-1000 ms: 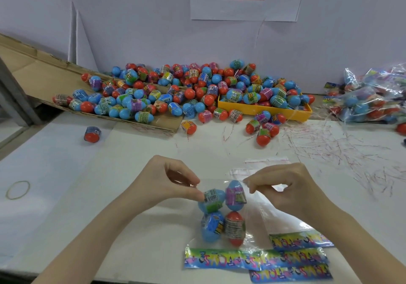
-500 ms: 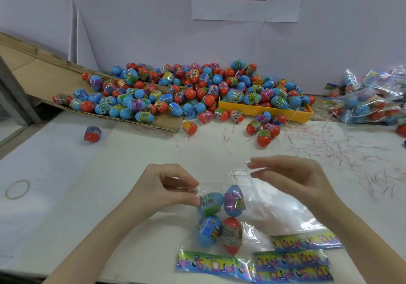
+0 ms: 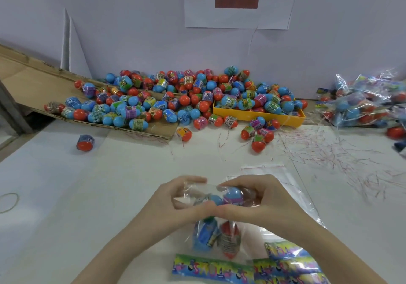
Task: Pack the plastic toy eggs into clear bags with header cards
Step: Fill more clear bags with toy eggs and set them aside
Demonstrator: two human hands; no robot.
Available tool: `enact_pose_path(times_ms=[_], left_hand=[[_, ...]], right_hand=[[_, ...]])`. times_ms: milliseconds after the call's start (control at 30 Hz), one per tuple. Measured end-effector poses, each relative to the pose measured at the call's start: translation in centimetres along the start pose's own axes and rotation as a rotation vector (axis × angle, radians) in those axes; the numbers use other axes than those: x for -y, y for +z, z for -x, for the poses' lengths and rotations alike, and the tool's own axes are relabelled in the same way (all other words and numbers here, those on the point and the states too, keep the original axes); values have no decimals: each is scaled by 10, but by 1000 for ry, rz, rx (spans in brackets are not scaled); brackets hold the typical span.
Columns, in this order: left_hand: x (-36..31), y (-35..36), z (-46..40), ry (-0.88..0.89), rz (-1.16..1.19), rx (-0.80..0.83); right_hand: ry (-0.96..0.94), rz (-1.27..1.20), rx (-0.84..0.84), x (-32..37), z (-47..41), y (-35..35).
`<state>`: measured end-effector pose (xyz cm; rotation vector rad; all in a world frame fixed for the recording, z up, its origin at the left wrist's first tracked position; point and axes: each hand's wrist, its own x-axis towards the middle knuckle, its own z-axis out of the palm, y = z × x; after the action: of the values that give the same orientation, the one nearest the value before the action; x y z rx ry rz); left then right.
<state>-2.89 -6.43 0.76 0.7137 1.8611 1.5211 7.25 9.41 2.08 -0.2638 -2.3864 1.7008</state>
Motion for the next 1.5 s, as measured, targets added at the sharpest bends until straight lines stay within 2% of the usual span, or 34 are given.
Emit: enact_pose_path(times_ms=[133, 267, 367, 433, 467, 500, 600, 633, 667, 733, 833, 867, 933, 1000, 1167, 1333, 1433, 1500], left_hand=[[-12, 4, -1, 20, 0, 140], [-11, 0, -3, 62, 45, 241], [-8, 2, -1, 23, 66, 323], [-11, 9, -3, -32, 116, 342], [-10, 11, -4, -58, 125, 291], [-8, 13, -5, -57, 116, 223], [-2, 18, -11, 55, 51, -36], [0, 22, -12, 96, 14, -103], [3, 26, -13, 147, -53, -152], [12, 37, -17, 273, -302, -198], [23, 55, -22, 536, -734, -284], [23, 60, -22, 577, -832, -249], [26, 67, -25, 595, -1004, -188], [26, 66, -24, 560, -1061, -145], [27, 67, -22, 531, -1036, -93], [25, 69, -21, 520, -1008, -102], [28, 69, -20, 506, -990, -95], [26, 69, -19, 510, -992, -94]], right_hand=[[-9, -69, 43, 7, 2, -10], [87, -262, 204, 11, 6, -25], [198, -244, 382, 9, 10, -37], [212, -163, 401, 11, 14, -54], [196, -131, 356, 13, 11, -63], [174, -151, 222, 15, 5, -75], [92, -485, -461, 21, -12, -128], [57, -540, -612, 23, -16, -143], [60, -536, -670, 23, -19, -151], [124, -357, -587, 14, -22, -148], [146, 138, -247, -7, -13, -113], [130, 324, -124, -15, -9, -102], [120, 670, 51, -36, -7, -91], [106, 863, 76, -49, -6, -85], [41, 701, -52, -61, 0, -79], [-31, 756, -156, -67, 5, -73], [-30, 780, -162, -61, 6, -72], [-97, 747, -267, -52, 10, -73]])
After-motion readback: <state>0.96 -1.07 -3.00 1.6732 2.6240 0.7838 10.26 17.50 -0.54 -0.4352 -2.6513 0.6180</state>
